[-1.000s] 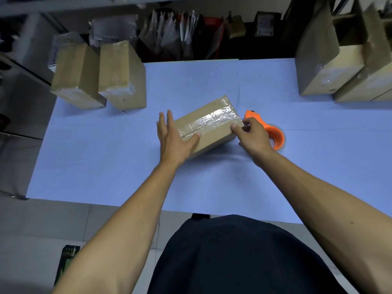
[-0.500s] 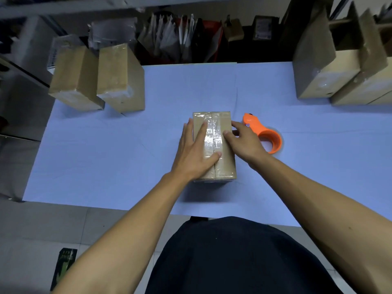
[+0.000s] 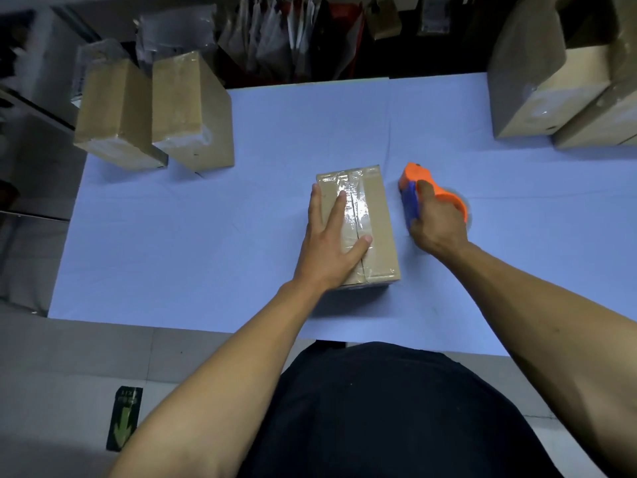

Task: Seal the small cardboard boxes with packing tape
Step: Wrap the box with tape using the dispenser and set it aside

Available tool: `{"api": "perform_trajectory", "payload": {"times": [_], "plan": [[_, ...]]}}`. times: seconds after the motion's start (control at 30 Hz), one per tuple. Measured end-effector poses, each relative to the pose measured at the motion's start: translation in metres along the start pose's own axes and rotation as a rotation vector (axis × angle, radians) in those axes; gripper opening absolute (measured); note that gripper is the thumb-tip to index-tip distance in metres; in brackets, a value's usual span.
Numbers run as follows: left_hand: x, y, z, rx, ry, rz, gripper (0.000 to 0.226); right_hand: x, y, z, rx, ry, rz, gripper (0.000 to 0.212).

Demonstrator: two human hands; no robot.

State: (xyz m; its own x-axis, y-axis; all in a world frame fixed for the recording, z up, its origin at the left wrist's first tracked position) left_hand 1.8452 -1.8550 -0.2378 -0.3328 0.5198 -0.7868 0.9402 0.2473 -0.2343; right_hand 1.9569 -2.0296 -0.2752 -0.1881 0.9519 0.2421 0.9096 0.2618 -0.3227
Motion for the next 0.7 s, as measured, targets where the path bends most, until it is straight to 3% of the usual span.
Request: {"api": "perform_trajectory", "payload": {"times": [0.07,0.17,0.23,0.3,0.37,0.5,0.57,0.63,0.7], "plan": [[0.000,0.002,0.000,-0.003,-0.021,-0.001,0.083,-0.007,0.003,-0.017,-0.047,0.049,0.069,0.066],[-0.003,0.003,-0.001,0.002,-0.063,-0.009,0.082,-0.015,0.001,-0.049,-0.083,0.327,0.226,0.055],[-0.006,0.003,-0.001,0.012,-0.087,-0.007,0.082,-0.011,-0.003,-0.072,-0.121,0.458,0.214,0.049],[-0.005,0.000,-0.001,0.029,-0.118,-0.022,0.083,0.000,-0.008,-0.094,-0.142,0.427,0.123,0.048],[-0.003,0.000,-0.008,0.016,-0.182,-0.043,0.080,0.014,-0.012,-0.113,-0.152,0.300,0.008,0.063],[-0.026,0.015,-0.046,-0.203,-0.252,0.047,0.062,0.041,-0.015,-0.126,-0.142,0.014,-0.208,0.075],[-0.042,0.032,-0.061,-0.257,-0.355,0.033,0.049,0.051,-0.014,-0.128,-0.139,0.000,-0.253,0.074],[-0.055,0.053,-0.064,-0.218,-0.495,-0.054,0.034,0.058,-0.013,-0.130,-0.143,0.038,-0.284,0.068],[-0.061,0.068,-0.061,-0.127,-0.686,-0.184,0.034,0.065,-0.014,-0.132,-0.158,0.035,-0.319,0.063]]}}
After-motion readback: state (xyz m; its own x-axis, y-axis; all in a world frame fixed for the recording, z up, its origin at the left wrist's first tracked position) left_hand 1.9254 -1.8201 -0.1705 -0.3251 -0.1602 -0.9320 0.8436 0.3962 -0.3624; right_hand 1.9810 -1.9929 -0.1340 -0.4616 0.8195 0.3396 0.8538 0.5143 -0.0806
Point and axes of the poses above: each hand's wrist, its own y-axis towards the middle knuckle, its own z-axis out of the palm, x = y × z, the point moved 8 cm from there along y, towards the middle knuckle, and after that the axes turned 14 degrees about -y, right-handed, at the moved point
